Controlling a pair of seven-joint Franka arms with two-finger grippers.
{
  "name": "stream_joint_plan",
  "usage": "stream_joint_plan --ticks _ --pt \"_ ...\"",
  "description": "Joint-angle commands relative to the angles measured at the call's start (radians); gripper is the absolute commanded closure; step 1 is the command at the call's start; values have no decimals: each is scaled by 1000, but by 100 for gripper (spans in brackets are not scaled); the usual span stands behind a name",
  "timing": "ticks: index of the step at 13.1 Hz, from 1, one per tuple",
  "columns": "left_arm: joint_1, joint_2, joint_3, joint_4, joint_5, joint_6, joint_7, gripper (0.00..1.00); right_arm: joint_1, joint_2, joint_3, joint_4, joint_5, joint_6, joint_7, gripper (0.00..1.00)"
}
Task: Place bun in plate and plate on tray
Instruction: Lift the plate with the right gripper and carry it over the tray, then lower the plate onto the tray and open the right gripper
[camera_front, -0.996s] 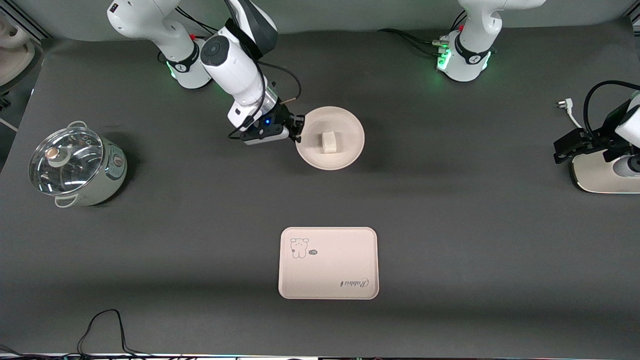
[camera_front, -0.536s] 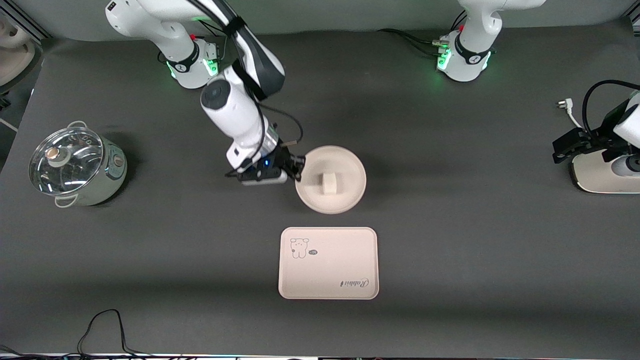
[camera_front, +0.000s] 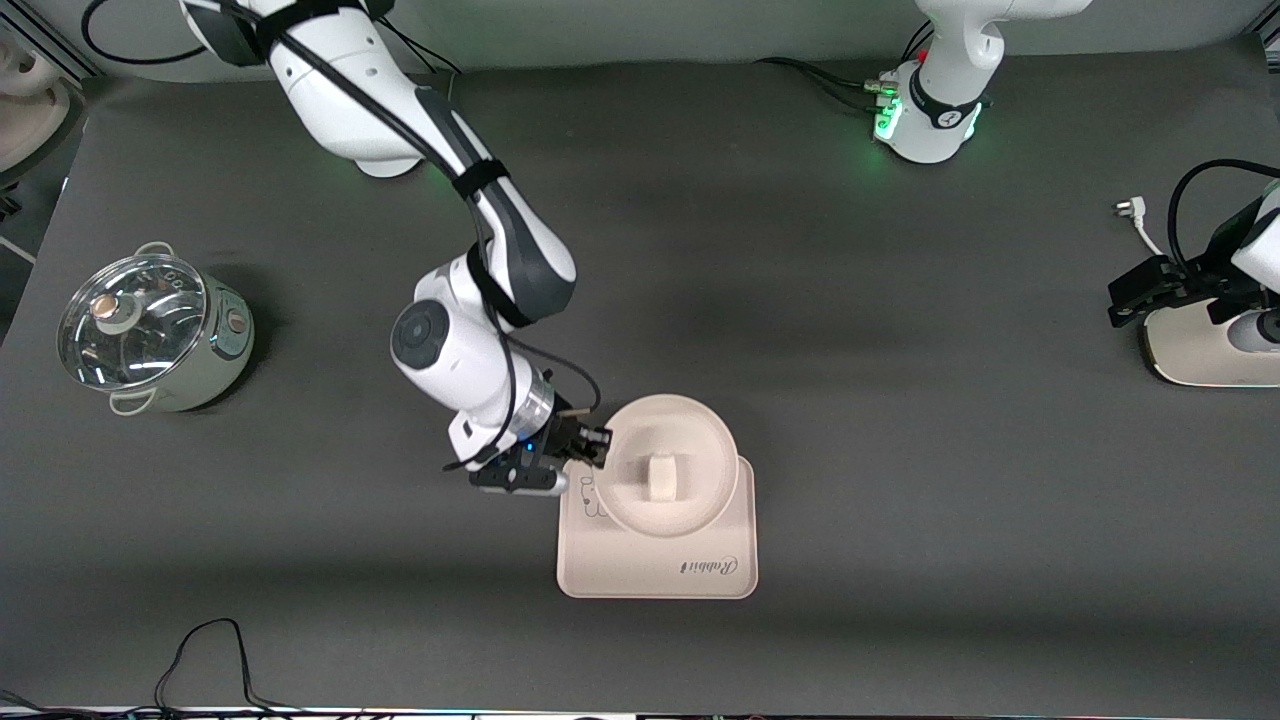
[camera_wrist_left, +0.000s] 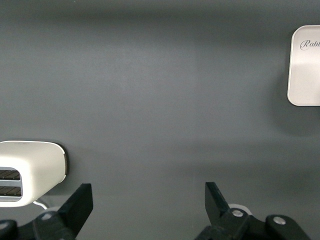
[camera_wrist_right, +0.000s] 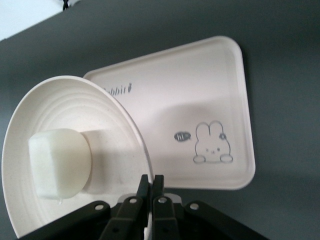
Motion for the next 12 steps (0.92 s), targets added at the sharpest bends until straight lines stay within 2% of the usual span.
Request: stream_joint_plan --ticks 1,4,9,12 --pt "3 -10 0 2 11 -4 10 0 -18 122 2 180 31 -36 -25 100" --pt "-3 -12 0 4 7 -1 8 0 -37 199 2 231 33 -24 -23 100" --pt "3 -4 3 2 8 5 10 0 -41 300 12 230 36 119 -26 100" --pt "2 -4 3 4 8 5 10 0 -37 331 20 228 36 157 -26 100"
